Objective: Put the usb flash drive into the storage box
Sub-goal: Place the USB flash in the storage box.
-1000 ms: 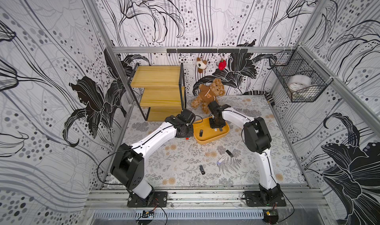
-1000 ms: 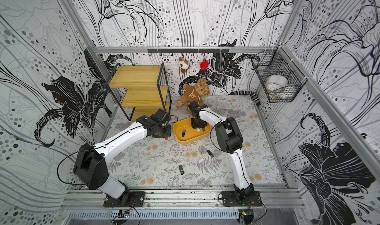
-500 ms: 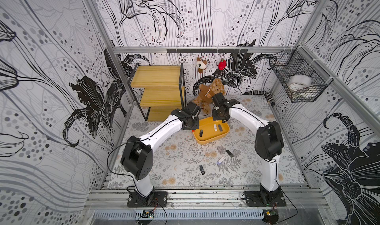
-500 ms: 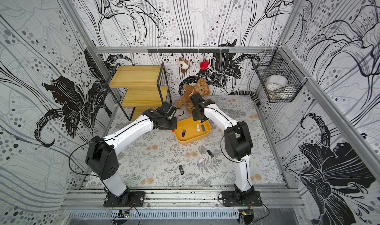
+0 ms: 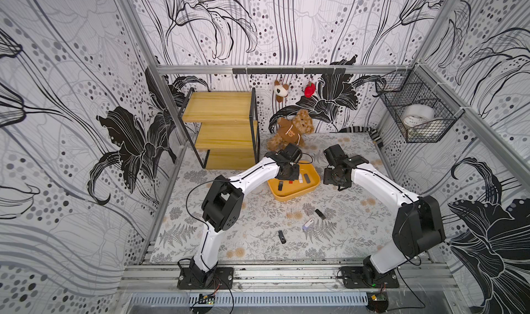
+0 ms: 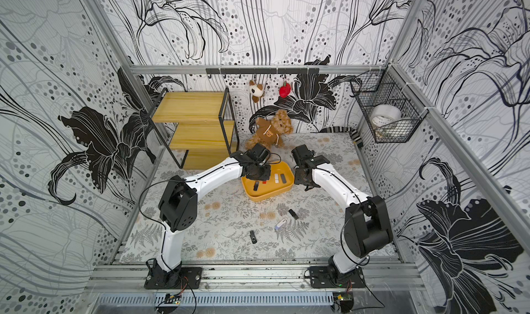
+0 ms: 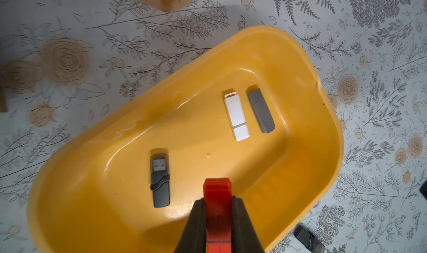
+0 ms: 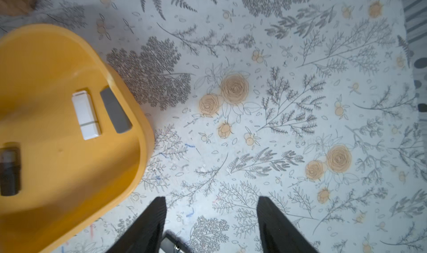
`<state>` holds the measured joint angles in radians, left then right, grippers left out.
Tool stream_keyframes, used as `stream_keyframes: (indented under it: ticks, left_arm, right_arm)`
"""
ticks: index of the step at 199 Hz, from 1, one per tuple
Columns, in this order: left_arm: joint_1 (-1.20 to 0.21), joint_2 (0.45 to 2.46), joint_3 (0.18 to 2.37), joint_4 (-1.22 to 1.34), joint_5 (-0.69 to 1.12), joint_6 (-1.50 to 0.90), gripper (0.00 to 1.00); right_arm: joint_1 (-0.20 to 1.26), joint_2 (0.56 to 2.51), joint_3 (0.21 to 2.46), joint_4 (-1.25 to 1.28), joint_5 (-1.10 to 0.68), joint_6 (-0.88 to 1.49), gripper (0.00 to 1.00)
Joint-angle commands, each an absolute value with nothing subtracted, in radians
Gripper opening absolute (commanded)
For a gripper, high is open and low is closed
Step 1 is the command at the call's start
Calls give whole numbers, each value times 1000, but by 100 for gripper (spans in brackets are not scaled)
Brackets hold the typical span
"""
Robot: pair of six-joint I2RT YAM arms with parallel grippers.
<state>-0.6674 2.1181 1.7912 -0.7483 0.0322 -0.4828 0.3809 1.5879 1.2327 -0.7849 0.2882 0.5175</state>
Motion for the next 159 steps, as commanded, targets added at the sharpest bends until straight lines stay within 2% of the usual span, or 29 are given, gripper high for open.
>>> stream_keyframes:
  ticks: [1,54,159]
  left_arm:
    - [-664,2173,1834,-712,43,-459,0]
    - [-658,2256,1830,-690,42,-450,0]
    - [-603,2233,1732,-709,-32,-434,0]
  right_arm:
    - [379,1532,1162,-780,286,584,69]
    - [379,1478,1074,-746,248,621,70]
    - [380,1473,1037,-727,212,611,70]
